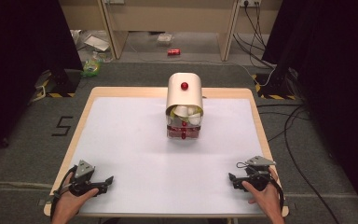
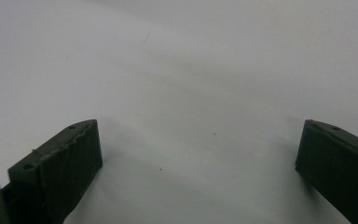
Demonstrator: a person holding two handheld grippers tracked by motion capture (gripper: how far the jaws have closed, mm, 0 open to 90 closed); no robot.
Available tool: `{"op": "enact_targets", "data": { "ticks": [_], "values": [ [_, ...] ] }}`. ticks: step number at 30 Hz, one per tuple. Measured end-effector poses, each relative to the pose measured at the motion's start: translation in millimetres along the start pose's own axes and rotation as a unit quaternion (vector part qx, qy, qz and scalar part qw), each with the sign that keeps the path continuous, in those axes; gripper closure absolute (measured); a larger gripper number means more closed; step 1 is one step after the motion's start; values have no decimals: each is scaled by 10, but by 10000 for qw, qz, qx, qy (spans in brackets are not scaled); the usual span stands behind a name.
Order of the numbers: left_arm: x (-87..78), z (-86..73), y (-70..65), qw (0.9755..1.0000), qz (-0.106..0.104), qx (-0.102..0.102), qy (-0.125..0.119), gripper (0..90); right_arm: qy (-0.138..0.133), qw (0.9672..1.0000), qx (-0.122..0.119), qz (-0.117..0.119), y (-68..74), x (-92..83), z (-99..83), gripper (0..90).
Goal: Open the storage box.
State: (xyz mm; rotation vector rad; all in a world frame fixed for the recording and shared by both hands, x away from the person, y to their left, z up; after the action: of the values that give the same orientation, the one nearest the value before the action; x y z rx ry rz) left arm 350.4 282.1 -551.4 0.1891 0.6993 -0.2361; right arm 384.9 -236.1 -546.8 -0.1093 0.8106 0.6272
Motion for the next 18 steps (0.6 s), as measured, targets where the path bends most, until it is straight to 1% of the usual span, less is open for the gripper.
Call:
{"op": "enact_targets", "data": {
  "ticks": [2,4,5,6,7,8,9,10,11,12,13,15,16,18],
  "values": [
    [0,0,0,10000,0,1,-1,131,-33,10000,26,10,-2,-5,1,25],
    [0,0,0,10000,0,0,-1,131,-50,10000,-9,-15,-18,-20,5,52],
    [0,0,0,10000,0,0,-1,131,-50,10000,-9,-15,-18,-20,5,52],
    [0,0,0,10000,-3,1,0,131,-115,9999,-32,-24,-27,-35,20,144],
    [0,0,0,10000,0,0,-2,131,-161,9999,-15,30,-15,-49,32,216],
    [0,0,0,10000,-2,-1,-2,131,-236,9997,-49,94,-6,-57,52,207],
    [0,0,0,10000,-5,-1,-1,131,-274,9995,-79,137,7,-65,68,142],
    [0,0,0,10000,-5,-1,0,132,-308,9994,-111,117,15,-69,85,135],
    [0,0,0,10000,-1,-2,-3,131,-324,9993,-121,130,32,-76,99,183],
    [0,0,0,10000,-4,-3,-1,131,-362,9990,-174,177,48,-83,116,187],
    [0,0,0,10000,-4,-3,-1,131,-397,9987,-219,220,65,-87,132,149],
    [-1,-1,1,10000,-3,-1,-2,131,-461,9983,-252,236,94,-101,173,172],
    [-1,-1,1,10000,-2,0,-2,131,-497,9980,-297,251,105,-109,197,156],
    [-1,-1,1,10000,-4,-3,-2,131,-575,9974,-335,280,132,-115,246,161]
  ]
}}
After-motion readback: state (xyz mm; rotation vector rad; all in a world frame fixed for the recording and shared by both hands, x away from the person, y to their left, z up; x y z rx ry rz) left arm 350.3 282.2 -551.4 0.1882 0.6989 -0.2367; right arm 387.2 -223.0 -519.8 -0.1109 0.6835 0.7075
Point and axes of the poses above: each handheld gripper's, and its own axes: x roughly forward along the jaws, z roughly out of its top, y roughly to its left, the point moved 7 cm from there along x, roughly forward along the jaws, and after that the axes turned 11 degrees about z, right-handed, at the moved point
